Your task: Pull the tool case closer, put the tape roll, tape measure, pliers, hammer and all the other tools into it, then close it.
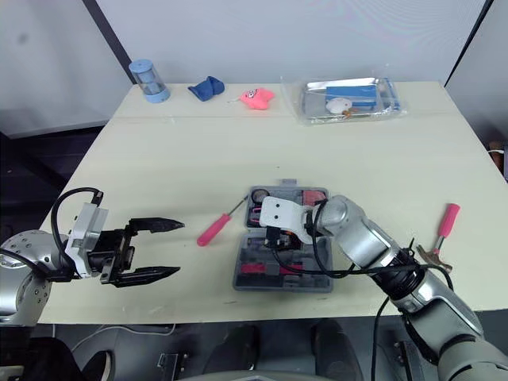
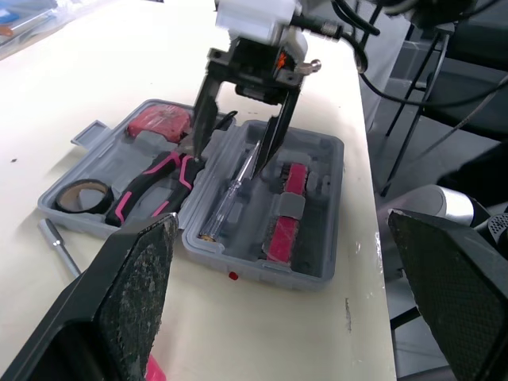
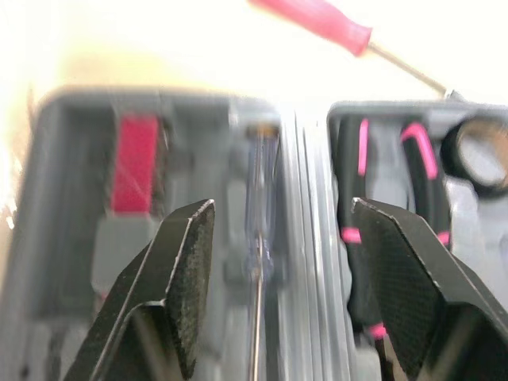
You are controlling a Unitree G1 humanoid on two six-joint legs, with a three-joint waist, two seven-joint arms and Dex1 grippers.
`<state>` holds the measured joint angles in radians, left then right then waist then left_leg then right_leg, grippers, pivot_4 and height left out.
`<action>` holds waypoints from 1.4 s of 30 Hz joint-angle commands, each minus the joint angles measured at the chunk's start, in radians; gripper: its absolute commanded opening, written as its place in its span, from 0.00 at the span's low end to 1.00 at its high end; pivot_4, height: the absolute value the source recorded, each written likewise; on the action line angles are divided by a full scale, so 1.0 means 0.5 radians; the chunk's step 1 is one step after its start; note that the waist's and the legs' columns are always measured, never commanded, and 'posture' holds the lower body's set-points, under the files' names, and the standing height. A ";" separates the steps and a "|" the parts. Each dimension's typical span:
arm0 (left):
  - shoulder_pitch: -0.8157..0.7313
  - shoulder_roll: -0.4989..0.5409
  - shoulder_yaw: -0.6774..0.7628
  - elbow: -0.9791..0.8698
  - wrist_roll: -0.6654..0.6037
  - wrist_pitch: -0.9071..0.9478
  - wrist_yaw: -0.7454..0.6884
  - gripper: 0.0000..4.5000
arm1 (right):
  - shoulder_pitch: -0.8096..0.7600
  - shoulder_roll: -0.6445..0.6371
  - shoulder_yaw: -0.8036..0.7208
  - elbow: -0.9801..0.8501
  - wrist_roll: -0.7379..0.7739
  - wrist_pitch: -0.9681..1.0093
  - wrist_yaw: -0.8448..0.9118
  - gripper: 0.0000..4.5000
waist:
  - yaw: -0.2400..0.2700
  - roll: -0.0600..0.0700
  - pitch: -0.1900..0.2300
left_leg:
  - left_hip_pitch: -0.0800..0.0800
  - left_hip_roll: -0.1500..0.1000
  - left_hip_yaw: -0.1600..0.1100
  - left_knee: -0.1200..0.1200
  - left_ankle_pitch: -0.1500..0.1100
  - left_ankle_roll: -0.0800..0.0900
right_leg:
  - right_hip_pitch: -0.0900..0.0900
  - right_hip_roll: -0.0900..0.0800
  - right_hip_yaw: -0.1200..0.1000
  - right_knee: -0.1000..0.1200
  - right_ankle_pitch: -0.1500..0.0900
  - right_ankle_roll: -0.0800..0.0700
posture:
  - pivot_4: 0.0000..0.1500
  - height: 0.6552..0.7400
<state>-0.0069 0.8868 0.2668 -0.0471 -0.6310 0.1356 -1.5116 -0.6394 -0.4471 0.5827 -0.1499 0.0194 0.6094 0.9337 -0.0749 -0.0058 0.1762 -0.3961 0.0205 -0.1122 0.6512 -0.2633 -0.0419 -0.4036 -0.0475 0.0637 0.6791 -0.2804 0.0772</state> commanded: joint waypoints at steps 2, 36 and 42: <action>-0.008 -0.002 0.047 -0.019 -0.027 0.004 0.003 1.00 | 0.095 0.005 -0.108 0.021 0.045 -0.291 0.019 0.14 | 0.005 0.000 0.000 | 0.000 0.000 0.000 0.000 0.000 0.000 | 0.000 0.000 0.000 0.000 0.000 0.000 | 1.00 1.00; -0.017 -0.011 0.052 -0.009 -0.022 0.004 -0.019 1.00 | 0.255 0.069 -0.066 0.745 -0.236 -0.816 0.028 0.01 | 0.011 -0.001 -0.001 | 0.019 0.000 0.002 -0.001 0.000 0.000 | 0.018 0.000 0.001 -0.001 0.000 0.000 | 1.00 1.00; -0.007 -0.016 0.053 -0.011 -0.025 0.000 -0.016 1.00 | 0.297 0.070 -0.073 0.789 -0.253 -1.010 0.006 0.01 | 0.013 -0.002 -0.002 | 0.025 0.000 0.002 -0.001 0.000 0.000 | 0.023 0.000 0.002 -0.001 0.000 0.000 | 1.00 1.00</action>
<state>-0.0145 0.8780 0.2666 -0.0337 -0.6307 0.1419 -1.5191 -0.5228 -0.3966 0.5300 0.1889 -0.0624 0.1065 0.9327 -0.0684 -0.0069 0.1754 -0.3837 0.0204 -0.1109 0.6507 -0.2634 -0.0419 -0.3920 -0.0473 0.0650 0.6789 -0.2806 0.0772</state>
